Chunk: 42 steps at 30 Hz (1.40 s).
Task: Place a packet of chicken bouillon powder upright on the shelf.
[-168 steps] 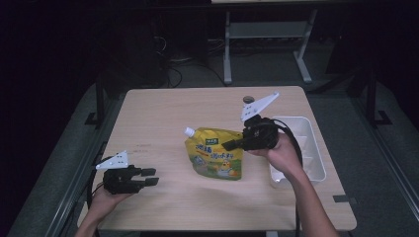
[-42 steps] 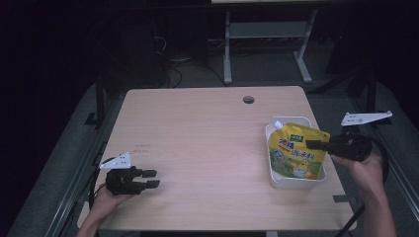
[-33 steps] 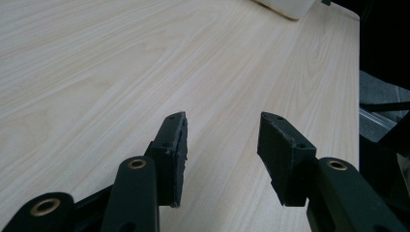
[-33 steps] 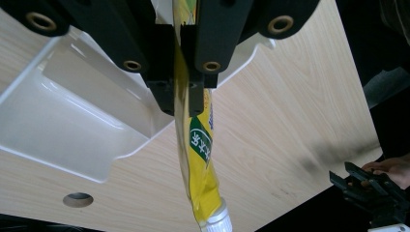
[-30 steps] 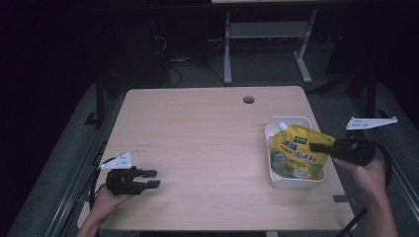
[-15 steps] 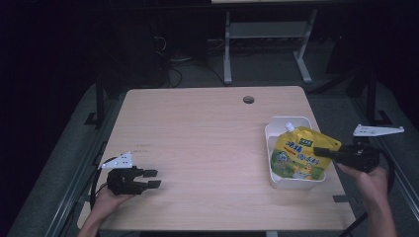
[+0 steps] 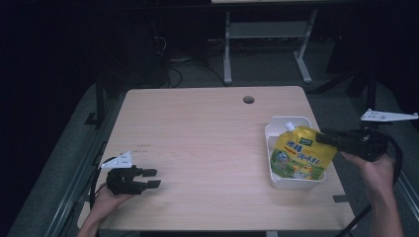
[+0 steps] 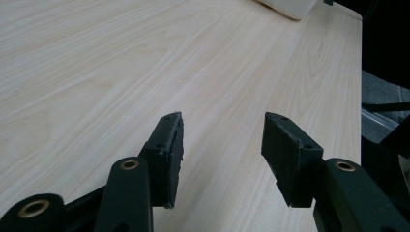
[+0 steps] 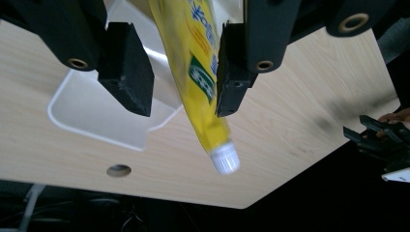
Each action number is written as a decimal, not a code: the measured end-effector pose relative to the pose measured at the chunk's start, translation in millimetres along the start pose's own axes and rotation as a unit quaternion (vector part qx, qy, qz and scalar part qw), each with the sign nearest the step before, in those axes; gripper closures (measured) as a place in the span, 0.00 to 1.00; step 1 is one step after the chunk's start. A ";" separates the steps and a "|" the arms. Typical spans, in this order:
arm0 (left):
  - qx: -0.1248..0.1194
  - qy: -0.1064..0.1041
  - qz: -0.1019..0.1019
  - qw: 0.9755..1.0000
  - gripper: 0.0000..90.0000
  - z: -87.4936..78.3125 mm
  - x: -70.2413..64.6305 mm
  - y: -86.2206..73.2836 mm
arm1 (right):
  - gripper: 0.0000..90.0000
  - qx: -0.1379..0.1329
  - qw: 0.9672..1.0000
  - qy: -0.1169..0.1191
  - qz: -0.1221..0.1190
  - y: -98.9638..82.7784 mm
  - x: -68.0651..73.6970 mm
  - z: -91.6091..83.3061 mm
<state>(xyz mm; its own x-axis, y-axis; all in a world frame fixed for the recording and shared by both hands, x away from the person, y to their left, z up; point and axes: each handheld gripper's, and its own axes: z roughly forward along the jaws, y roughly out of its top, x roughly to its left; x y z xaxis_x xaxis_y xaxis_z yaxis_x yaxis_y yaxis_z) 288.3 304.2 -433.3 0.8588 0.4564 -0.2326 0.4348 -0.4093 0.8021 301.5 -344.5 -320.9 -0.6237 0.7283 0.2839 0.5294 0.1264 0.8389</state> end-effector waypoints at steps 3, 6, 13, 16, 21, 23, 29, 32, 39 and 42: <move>-0.001 0.001 0.000 1.000 0.55 -0.3 -0.3 -0.3 | 0.60 -0.001 1.000 -0.002 -0.013 10.3 8.0 0.6; -0.001 0.002 0.000 1.000 0.55 -0.4 -0.7 -0.1 | 0.59 -0.003 1.000 0.004 -0.027 18.9 17.2 3.0; -0.003 0.005 -0.002 1.000 0.54 -3.7 1.0 -0.8 | 0.57 0.018 0.998 0.028 -0.058 31.1 43.0 21.3; -0.002 0.005 -0.002 1.000 0.53 -3.8 0.7 -1.0 | 0.55 0.024 0.997 0.041 -0.066 33.1 54.0 31.8; -0.002 0.008 -0.002 1.000 0.53 -3.6 0.3 -0.6 | 0.53 0.043 0.993 0.069 -0.081 33.1 72.1 53.0; -0.002 0.008 -0.002 1.000 0.53 -3.8 0.3 -0.7 | 0.53 0.050 0.992 0.079 -0.088 32.4 80.5 61.5; 0.000 0.009 -0.001 1.000 0.52 -4.1 0.2 -0.8 | 0.50 0.064 0.987 0.106 -0.100 29.6 98.5 82.5; -0.001 0.009 -0.002 1.000 0.52 -4.0 0.2 -0.8 | 0.49 0.069 0.985 0.123 -0.101 26.6 107.7 96.6; -0.002 0.010 -0.003 1.000 0.51 -4.5 0.5 -0.9 | 0.47 0.081 0.984 0.130 -0.096 21.1 116.8 115.1; -0.001 0.010 -0.001 1.000 0.50 -4.4 0.6 -0.8 | 0.46 0.087 0.982 0.136 -0.093 18.3 120.1 123.3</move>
<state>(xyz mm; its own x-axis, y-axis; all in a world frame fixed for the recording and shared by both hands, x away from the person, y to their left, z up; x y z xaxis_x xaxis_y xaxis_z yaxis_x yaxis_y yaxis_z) 287.3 308.3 -431.7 0.8521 0.4730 -0.2241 0.4365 -0.4057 0.8030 307.1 -171.7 -328.7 -0.8371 0.4777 0.2666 0.4672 0.3706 0.8028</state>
